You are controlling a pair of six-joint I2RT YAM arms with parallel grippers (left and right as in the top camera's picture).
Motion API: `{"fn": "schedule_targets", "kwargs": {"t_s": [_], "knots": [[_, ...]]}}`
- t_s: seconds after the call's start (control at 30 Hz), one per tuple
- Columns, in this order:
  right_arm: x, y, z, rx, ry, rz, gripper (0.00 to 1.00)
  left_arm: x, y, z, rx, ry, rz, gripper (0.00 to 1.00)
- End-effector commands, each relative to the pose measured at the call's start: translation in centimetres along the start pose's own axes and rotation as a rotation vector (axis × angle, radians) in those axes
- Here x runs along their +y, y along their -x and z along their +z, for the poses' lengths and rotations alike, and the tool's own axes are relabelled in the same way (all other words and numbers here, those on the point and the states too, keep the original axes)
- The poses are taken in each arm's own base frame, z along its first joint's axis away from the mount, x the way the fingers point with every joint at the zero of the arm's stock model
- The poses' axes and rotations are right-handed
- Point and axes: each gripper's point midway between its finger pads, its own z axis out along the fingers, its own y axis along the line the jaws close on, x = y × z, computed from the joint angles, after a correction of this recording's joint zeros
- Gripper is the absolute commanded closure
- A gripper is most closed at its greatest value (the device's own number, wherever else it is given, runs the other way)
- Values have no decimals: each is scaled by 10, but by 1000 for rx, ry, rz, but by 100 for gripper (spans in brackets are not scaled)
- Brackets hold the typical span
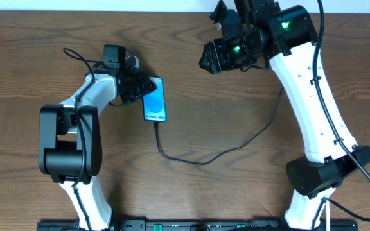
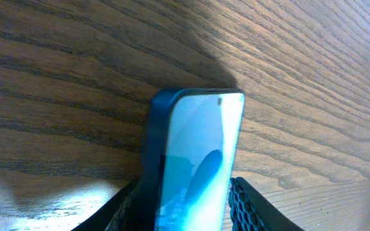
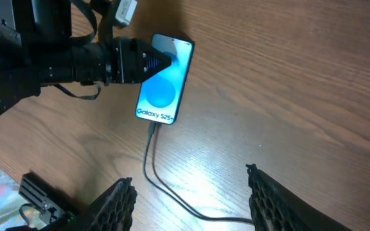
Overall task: Plug charger to phone and switch on socket
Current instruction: 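Open the left gripper and pull it back from the phone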
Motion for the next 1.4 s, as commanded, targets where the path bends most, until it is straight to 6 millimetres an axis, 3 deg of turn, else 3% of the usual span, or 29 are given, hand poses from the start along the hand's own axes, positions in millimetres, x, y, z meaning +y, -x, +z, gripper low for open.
{"fn": "schedule_targets", "kwargs": {"t_s": [0.0, 0.23, 0.43, 0.6, 0.73, 0.9, 1.0, 1.03, 1.1, 1.23, 1.3, 1.37], "knots": [[2, -1, 1, 4, -3, -28, 44, 4, -3, 2, 4, 16, -1, 57], [2, -1, 1, 6, -4, -30, 44, 21, -4, 1, -3, 107, -14, 56], [2, -2, 1, 7, -5, -35, 43, 22, -1, -2, -12, 115, -15, 55], [1, -3, 1, 11, -7, -37, 43, 18, 14, -27, -71, 102, -17, 51], [0, -3, 1, 12, -11, -47, 41, 7, 34, -77, -180, 73, -14, 44], [-3, -5, 1, 19, -33, -59, 32, -12, 45, -163, -347, 40, 21, 38], [-7, -5, 0, 22, -55, -65, 29, -22, 40, -213, -435, 29, 48, 35], [-8, -6, 0, 22, -55, -72, 21, -25, 37, -227, -462, 25, 53, 29], [-8, -6, 0, 23, -61, -72, 17, -31, 31, -253, -515, 16, 62, 20], [-9, -6, -2, 20, -68, -72, 11, -38, 14, -297, -603, 13, 71, 17], [-11, -7, -8, 13, -88, -73, 8, -37, 7, -316, -649, 30, 68, 8], [-14, -8, -17, -4, -112, -73, 6, -36, -1, -332, -690, 48, 63, 7]]}}
